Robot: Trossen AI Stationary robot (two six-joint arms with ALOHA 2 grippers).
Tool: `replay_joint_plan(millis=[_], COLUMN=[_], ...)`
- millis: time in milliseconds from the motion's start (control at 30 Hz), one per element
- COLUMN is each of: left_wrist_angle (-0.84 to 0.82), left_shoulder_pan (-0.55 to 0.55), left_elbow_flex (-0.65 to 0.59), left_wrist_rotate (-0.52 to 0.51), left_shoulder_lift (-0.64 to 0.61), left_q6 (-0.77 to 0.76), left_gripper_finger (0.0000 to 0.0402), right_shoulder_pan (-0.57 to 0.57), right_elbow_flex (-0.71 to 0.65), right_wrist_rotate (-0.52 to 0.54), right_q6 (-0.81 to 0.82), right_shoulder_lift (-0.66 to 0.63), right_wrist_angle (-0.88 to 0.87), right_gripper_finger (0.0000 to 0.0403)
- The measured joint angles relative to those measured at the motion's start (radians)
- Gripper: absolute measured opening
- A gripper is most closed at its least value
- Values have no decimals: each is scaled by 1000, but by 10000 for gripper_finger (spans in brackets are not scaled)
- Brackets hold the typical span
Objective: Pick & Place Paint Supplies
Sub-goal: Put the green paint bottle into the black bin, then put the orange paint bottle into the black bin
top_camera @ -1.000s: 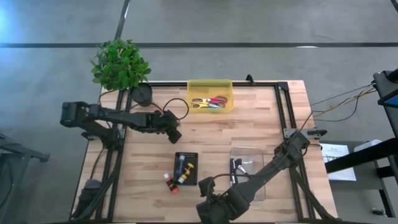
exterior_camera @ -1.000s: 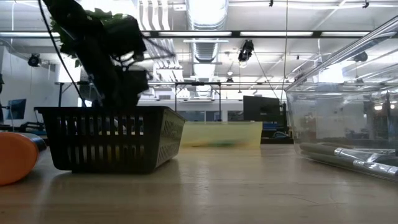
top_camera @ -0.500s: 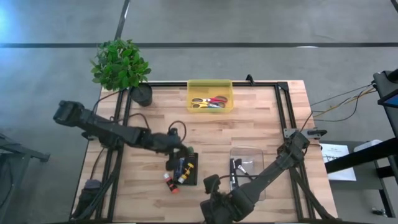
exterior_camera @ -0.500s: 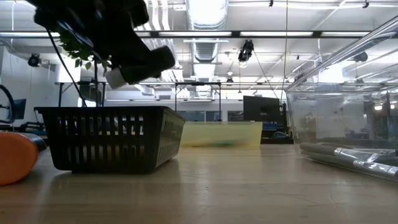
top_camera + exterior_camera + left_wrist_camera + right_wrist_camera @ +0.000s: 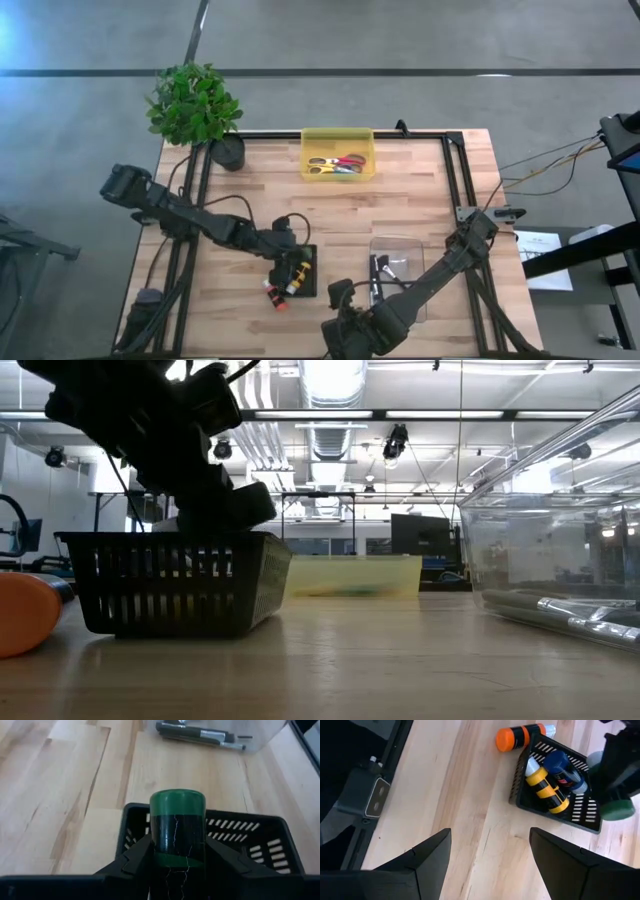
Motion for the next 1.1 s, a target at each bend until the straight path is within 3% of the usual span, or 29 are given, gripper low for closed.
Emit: replay_joint_plan(millis=[233, 533, 733, 967, 1100], left_wrist_angle=[-3, -5, -129, -355, -361], left_shoulder_pan=[-40, -46, -63, -206, -351], left_elbow_flex=[0, 3, 78, 202, 209], left_wrist_rotate=[12, -53, -52, 83, 125], left_shoulder_lift=[3, 3, -8, -30, -29], left_q6=[69, 79, 176, 258, 233], left_gripper_finger=[160, 253, 277, 278, 278], right_shoulder_pan=[2, 5, 9, 28, 47], right_elbow_flex=[0, 0, 0, 0, 0], right_wrist_rotate=[0, 0, -1, -1, 2], right_q6=[9, 9, 12, 51, 71], right_shoulder_lift=[0, 0, 0, 0, 0], right_wrist_angle=[0, 1, -1, -35, -35], right_gripper_finger=[267, 267, 267, 267, 267])
